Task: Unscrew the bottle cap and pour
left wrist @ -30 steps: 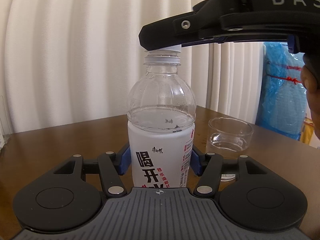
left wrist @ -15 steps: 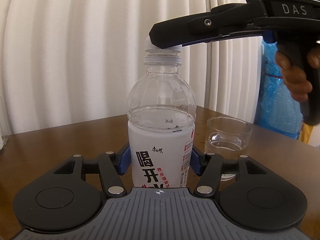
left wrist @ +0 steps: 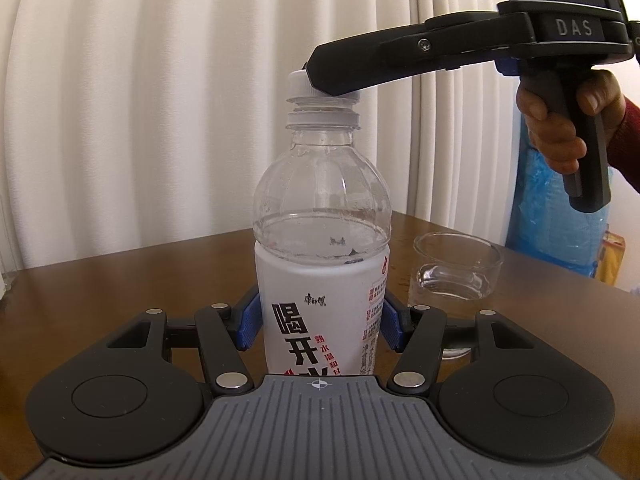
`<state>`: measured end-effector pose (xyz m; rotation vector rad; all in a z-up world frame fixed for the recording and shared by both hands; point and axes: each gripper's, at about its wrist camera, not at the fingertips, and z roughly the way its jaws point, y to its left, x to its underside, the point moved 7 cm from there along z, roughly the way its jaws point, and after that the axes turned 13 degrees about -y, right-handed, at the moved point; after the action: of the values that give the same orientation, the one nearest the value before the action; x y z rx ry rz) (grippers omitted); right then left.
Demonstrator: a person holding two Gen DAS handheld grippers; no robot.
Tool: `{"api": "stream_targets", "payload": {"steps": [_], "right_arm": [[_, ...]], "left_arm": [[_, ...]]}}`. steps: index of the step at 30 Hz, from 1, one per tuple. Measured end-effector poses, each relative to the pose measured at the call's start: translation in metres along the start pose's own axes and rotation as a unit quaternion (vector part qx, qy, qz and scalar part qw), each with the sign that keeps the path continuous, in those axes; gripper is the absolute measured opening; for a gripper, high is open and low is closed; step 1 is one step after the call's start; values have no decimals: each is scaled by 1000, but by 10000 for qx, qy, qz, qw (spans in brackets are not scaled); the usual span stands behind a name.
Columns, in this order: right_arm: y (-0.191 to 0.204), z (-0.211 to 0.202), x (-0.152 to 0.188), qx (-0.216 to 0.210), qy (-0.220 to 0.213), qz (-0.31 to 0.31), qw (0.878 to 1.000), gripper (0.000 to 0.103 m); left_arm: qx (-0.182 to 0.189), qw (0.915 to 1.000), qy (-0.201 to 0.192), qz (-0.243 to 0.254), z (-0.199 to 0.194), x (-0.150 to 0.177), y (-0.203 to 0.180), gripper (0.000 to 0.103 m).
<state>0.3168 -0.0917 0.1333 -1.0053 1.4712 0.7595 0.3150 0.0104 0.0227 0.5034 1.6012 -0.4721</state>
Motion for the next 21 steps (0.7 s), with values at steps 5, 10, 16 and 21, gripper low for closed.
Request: {"api": "stream_targets", "payload": {"steps": [5,10,16,21], "right_arm": [[-1,-2,2,8,-41,-47,10000,32],[6,-2,5,221,-81,-240,9994,39],[18,0,9,581,-110,-511,9969,59],[32,1,6,1635,-353,-598,9841,59]], "left_arm": [[-2,10000,5,0,2,0,0,58],[-18,10000,7,-1,3,0,1,58],[-21,10000,12,7,5,1,0,58],[-27,10000,17,9,4,1,-2,58]]}}
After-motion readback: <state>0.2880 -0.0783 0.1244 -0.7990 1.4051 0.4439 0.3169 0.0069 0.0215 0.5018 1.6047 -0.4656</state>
